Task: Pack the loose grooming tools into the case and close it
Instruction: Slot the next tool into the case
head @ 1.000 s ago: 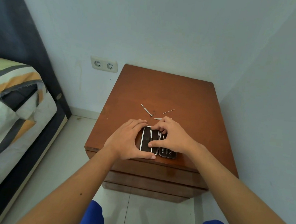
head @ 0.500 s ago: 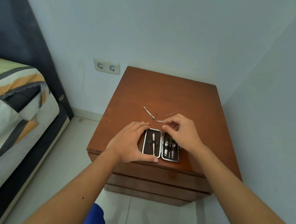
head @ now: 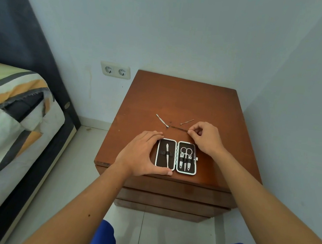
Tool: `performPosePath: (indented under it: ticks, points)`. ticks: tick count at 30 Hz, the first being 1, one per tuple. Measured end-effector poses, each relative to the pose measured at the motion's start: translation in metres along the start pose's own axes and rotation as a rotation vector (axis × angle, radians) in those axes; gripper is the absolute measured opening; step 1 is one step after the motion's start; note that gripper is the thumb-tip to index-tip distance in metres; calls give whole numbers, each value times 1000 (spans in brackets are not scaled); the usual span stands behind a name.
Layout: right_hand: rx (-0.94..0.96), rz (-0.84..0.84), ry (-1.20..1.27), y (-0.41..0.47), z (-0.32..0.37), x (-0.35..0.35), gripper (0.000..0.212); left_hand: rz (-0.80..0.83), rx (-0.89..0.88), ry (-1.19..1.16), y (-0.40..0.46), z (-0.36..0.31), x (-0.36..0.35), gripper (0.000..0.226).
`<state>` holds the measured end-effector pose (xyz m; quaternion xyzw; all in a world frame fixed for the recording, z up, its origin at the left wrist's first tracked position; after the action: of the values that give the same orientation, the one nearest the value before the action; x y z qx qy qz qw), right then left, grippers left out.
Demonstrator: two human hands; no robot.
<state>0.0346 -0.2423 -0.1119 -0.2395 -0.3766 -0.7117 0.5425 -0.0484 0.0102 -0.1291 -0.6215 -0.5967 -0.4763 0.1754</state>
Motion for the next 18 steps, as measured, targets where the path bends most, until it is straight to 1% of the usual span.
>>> performPosePath:
  ticks: [3,5,7,10,13,18]
  points:
    - [-48,38,141,2,0,9,2,-4,2,-2,-1,0,0,126]
    - [-58,76,215,2,2,15,7,-7,1,-3,-1,0,-1,125]
    - [-21,134,256,0,8,22,12,-4,2,2,-1,0,0,125]
    - [27,210,275,-2,18,30,18,-2,1,3,0,0,0,125]
    - [52,262,237,-2,24,30,20,-6,0,1,-1,0,-1,125]
    - [73,259,190,1,23,18,15,-11,-5,3,0,0,0,124]
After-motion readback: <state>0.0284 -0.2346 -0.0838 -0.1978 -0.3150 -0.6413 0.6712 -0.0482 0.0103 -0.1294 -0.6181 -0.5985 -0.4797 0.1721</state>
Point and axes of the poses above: each hand's wrist, its own y-axis towards the middle knuckle, its own x-axis out of the back of the hand, z = x × y, the point moved 1 cm from there along y, towards the middle knuckle, and after that the axes turned 15 degrees about -z, right-handed, at the moved point
